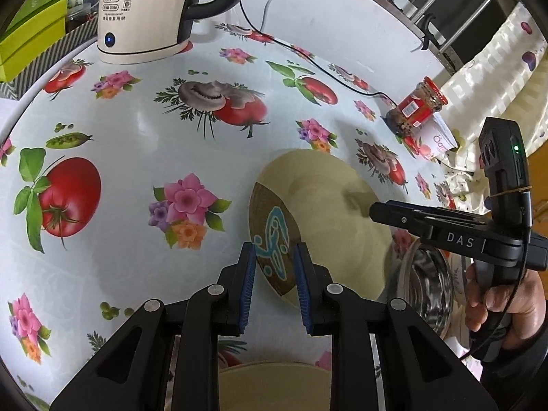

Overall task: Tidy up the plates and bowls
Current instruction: 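Grasp the next beige plate rim with the left tool and lift it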

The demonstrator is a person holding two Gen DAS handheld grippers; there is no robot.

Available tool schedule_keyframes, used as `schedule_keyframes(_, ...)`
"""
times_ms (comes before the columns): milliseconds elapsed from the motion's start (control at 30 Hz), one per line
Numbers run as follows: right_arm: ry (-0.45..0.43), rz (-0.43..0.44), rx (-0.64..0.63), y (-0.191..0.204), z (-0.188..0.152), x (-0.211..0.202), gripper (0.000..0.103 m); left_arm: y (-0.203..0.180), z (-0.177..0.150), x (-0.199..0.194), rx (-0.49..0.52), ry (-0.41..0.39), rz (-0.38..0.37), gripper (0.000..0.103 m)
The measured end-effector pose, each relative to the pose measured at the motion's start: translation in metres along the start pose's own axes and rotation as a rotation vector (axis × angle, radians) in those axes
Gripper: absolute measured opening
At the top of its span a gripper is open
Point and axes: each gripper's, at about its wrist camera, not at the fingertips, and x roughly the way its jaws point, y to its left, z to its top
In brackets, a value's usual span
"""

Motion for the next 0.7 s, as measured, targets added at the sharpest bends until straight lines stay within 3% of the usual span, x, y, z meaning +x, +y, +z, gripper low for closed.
schedule_keyframes(400, 0.035, 0.025, 0.002, 0.001, 0.0, 0.013, 0.025, 0.004, -0.001, 0.009, -0.014, 0.019, -0.001, 0.024)
schedule_keyframes(700, 0.025, 0.029, 0.004, 0.002, 0.001, 0.012, 0.024, 0.0, -0.001, 0.007, 0.009, 0.007, 0.03, 0.024)
